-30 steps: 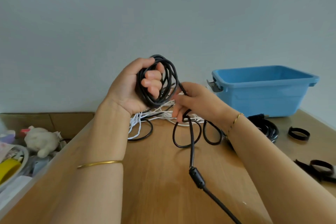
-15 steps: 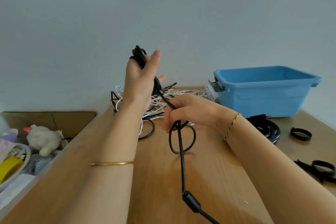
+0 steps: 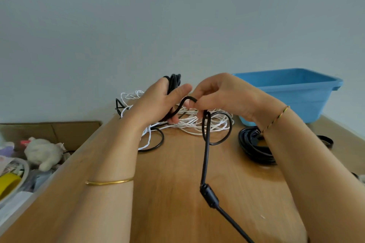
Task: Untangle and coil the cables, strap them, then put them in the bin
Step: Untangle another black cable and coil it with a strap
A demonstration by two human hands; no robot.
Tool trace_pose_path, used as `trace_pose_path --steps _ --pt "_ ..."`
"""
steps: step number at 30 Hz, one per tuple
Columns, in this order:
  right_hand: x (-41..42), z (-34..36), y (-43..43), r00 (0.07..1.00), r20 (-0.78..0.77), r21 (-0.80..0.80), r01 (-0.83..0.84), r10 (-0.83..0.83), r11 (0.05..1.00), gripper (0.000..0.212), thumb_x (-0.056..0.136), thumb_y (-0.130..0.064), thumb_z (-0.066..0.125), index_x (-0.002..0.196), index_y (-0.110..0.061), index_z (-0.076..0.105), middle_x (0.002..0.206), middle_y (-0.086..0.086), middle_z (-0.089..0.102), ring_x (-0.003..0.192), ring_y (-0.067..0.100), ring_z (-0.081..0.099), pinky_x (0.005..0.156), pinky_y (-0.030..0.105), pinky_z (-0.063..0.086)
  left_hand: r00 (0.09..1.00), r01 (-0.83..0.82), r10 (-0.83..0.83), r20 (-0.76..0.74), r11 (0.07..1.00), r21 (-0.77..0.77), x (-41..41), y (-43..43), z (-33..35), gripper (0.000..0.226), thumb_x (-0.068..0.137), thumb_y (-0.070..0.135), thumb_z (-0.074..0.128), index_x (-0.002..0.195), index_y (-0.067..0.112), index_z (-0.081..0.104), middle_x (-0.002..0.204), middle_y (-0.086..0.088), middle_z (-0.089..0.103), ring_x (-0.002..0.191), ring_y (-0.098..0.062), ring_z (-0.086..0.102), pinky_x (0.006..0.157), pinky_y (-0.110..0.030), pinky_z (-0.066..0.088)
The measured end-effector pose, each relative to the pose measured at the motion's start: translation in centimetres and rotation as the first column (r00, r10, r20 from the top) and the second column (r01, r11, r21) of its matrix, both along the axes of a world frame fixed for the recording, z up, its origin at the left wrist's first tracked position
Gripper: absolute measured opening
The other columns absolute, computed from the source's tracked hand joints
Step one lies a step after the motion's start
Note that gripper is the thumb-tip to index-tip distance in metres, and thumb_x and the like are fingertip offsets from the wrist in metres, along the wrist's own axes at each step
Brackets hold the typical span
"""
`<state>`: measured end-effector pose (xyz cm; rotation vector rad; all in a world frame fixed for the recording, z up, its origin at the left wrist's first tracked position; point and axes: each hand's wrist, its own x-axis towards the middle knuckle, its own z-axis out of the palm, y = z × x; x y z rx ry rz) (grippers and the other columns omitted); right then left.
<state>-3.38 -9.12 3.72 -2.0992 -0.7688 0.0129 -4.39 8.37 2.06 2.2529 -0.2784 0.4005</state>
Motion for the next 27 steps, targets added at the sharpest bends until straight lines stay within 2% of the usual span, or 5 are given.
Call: trace_pose_path --steps 6,11,15,23,27 --pt "0.3 0.2 0.1 0.980 0.183 0.071 0.065 -0.077 0.995 0.015 0.073 0.000 0.066 0.080 -0.012 0.072 0.065 -0.006 0.064 0.057 0.002 0.054 0.061 0.019 0.048 0.968 0.218 -0.225 -0.113 0.973 -0.070 -0.6 -0.3 0.3 0.048 0.081 0.057 0.058 0.097 0.012 0.056 0.072 -0.014 0.071 0.039 -0.013 0.048 0.043 -0.017 0.037" --pt "0.4 0.0 0.5 0.925 0.350 0.075 0.133 -0.151 0.988 0.019 0.072 -0.006 0.068 0.082 -0.021 0.075 0.075 -0.010 0.069 0.069 0.008 0.063 0.069 0.035 0.055 0.964 0.148 -0.128 -0.235 0.986 0.070 -0.6 -0.3 0.6 0.044 0.078 0.049 0.067 0.073 0.006 0.058 0.060 -0.019 0.066 0.041 -0.015 0.048 0.050 -0.022 0.041" --pt "-0.1 0.2 0.8 0.939 0.333 0.051 0.068 -0.081 0.996 0.019 0.073 -0.001 0.068 0.084 -0.015 0.076 0.074 -0.010 0.067 0.066 0.007 0.059 0.063 0.024 0.049 0.955 0.063 -0.022 -0.295 0.990 0.129 -0.7 0.1 0.4 0.047 0.082 0.049 0.063 0.061 0.007 0.059 0.040 -0.003 0.055 0.039 -0.013 0.046 0.051 -0.020 0.040" --pt "0.4 0.2 0.4 0.882 0.462 0.094 0.058 -0.095 0.994 0.013 0.074 -0.014 0.073 0.079 -0.026 0.075 0.079 -0.010 0.065 0.078 0.014 0.062 0.073 0.044 0.052 0.951 0.093 -0.074 -0.301 0.994 0.050 -1.3 -0.2 1.0 0.030 0.090 0.023 0.056 0.066 0.005 0.054 0.047 -0.012 0.057 0.036 -0.015 0.041 0.044 -0.019 0.036" --pt "1.1 0.0 0.2 0.858 0.499 0.058 0.109 -0.124 0.992 0.010 0.075 -0.019 0.074 0.081 -0.027 0.073 0.099 -0.005 0.059 0.092 0.010 0.057 0.081 0.040 0.050 0.932 0.132 -0.147 -0.332 0.989 -0.069 -1.7 -0.3 1.4 0.027 0.092 0.014 0.050 0.066 0.006 0.047 0.041 -0.005 0.051 0.030 -0.013 0.035 0.039 -0.019 0.032"
